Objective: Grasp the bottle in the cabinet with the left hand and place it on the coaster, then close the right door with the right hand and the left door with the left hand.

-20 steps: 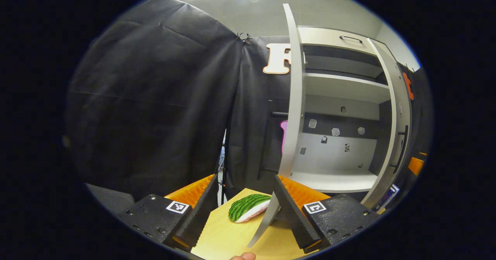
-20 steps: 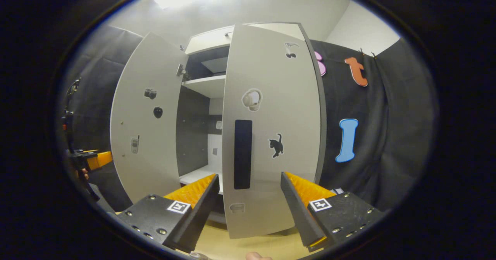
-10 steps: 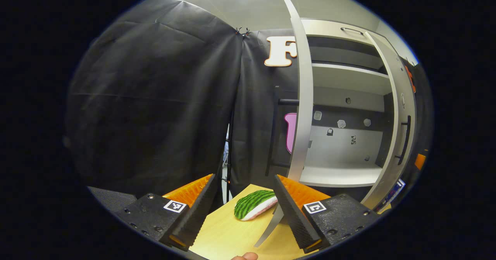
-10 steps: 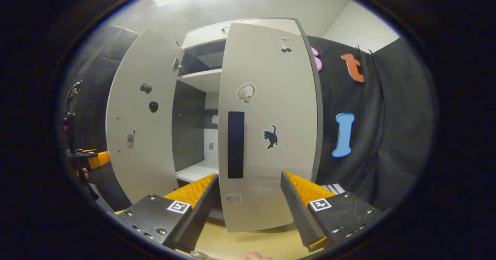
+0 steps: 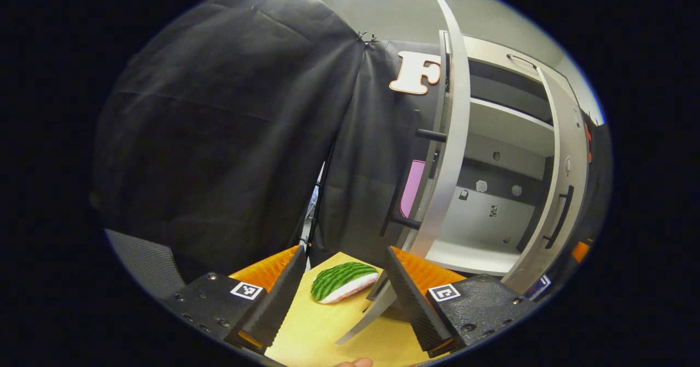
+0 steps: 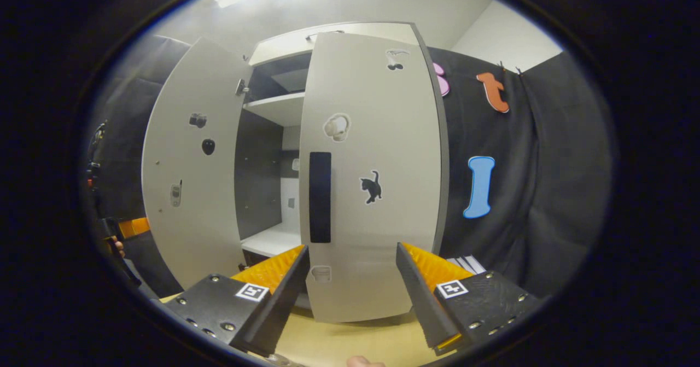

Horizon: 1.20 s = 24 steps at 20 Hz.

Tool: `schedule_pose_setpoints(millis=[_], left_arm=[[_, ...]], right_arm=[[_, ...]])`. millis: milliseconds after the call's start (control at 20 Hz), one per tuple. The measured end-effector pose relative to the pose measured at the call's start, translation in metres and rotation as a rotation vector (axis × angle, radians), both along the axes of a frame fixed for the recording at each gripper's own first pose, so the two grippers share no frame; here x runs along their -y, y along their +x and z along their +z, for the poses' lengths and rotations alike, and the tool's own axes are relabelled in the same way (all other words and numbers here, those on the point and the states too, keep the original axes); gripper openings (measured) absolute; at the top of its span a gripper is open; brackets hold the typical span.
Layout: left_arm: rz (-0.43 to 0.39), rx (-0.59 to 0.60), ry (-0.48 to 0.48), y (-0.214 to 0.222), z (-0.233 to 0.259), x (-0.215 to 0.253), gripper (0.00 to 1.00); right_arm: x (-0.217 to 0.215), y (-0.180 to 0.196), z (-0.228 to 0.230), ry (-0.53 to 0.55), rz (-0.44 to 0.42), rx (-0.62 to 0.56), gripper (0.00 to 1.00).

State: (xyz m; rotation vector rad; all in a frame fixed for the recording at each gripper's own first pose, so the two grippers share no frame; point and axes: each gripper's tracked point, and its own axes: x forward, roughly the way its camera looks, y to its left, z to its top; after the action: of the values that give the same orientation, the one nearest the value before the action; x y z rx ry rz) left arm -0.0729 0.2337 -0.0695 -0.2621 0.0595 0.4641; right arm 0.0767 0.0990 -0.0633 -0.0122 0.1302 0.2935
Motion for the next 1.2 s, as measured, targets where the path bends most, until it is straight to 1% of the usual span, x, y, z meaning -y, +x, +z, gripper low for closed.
schedule_pose_setpoints(millis=[400,750,950,1150,1200], left_arm=[[-0.024,-0.028,0.053,0.000,0.002,0.003,0.94],[-0.040,-0.033,0.038,-0.001,0.001,0.006,0.94],[-0.070,-0.038,0.042,0.000,0.003,0.012,0.95],[-0.115,-0.032,0.025,0.008,0.001,0.026,0.95],[-0.124,-0.031,0.023,0.007,0.001,0.027,0.89]], right_arm=[[0.006,0.001,-0.009,0.021,-0.010,-0.031,0.96],[0.007,0.004,-0.015,0.035,-0.010,-0.052,0.96],[0.007,0.005,-0.018,0.041,-0.011,-0.061,0.96],[0.006,0.006,-0.020,0.041,-0.010,-0.066,0.96],[0.007,0.008,-0.020,0.043,-0.011,-0.065,0.96]])
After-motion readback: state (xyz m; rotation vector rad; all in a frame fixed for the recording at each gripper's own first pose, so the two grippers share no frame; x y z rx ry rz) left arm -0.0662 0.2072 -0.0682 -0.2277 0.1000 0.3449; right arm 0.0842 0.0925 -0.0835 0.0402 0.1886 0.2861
